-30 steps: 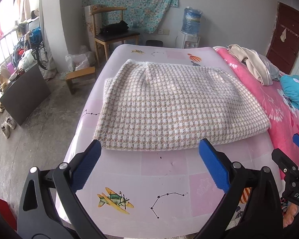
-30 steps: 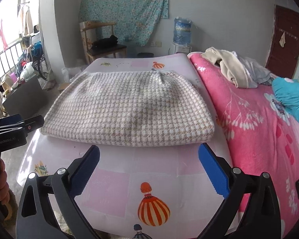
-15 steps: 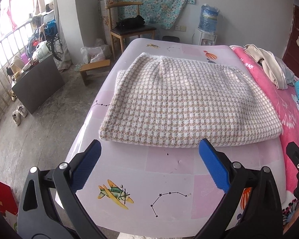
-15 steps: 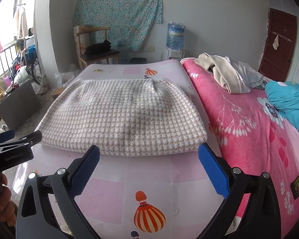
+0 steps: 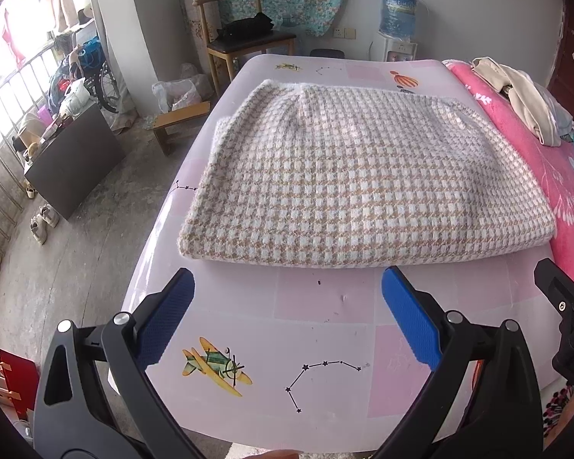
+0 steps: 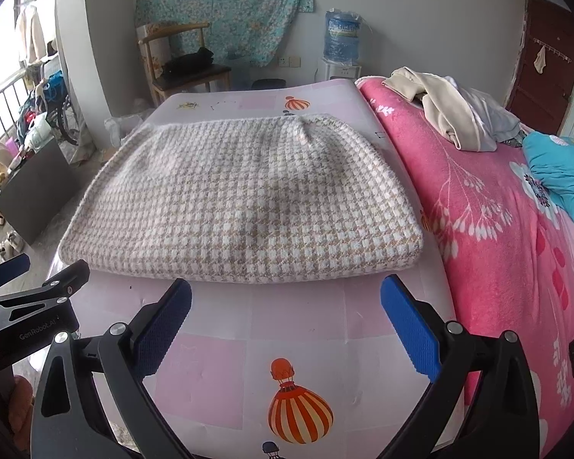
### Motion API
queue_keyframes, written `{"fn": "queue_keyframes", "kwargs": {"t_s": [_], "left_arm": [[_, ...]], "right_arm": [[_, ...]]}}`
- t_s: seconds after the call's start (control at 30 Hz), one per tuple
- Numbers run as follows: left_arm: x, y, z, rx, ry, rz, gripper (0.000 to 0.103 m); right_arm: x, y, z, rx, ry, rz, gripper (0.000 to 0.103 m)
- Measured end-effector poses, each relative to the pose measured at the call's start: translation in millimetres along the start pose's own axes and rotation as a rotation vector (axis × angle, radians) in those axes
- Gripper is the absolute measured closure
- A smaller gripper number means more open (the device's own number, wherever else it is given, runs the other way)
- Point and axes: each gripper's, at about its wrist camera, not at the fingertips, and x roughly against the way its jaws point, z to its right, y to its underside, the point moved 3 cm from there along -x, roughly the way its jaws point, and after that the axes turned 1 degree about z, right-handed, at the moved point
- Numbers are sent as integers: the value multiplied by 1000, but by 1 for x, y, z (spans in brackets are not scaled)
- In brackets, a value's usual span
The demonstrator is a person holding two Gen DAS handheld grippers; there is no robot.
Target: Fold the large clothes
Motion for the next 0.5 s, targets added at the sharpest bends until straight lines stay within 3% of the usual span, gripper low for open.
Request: {"fn": "queue_keyframes", "kwargs": {"t_s": [0.5], "left_arm": [[-6, 2, 2, 1, 21, -31, 8]], "right_arm": [[-5, -1, -2, 2, -3, -24, 6]]}}
